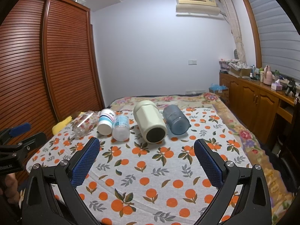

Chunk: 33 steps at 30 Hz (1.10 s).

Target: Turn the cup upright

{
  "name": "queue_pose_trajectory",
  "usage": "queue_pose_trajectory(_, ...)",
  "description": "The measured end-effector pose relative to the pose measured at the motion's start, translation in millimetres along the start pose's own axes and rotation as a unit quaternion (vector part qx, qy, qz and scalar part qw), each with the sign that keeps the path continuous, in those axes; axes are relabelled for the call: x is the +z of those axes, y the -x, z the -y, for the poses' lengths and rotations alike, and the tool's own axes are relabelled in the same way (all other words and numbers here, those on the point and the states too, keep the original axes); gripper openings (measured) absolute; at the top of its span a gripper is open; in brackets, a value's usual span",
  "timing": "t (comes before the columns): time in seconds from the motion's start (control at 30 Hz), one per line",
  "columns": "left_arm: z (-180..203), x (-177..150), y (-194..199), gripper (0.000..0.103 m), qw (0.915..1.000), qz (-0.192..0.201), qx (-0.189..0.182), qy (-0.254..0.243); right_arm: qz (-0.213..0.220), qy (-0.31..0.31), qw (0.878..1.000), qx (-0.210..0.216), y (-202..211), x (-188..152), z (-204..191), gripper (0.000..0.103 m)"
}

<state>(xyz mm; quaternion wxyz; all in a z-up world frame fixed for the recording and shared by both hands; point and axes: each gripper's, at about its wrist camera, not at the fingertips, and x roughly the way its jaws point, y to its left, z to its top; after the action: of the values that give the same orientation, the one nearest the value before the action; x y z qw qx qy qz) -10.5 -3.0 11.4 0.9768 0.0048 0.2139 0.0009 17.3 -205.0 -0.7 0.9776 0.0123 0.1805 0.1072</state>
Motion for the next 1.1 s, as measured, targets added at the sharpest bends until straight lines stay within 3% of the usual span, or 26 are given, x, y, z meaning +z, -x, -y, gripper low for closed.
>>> queue_pose_trajectory(1.1, 1.3, 0.0, 0.7, 0.094, 1.0, 0.001, 0.001, -0.001, 0.002, -0.001, 1.0, 0.001, 1.1, 0.4, 0.1, 0.102)
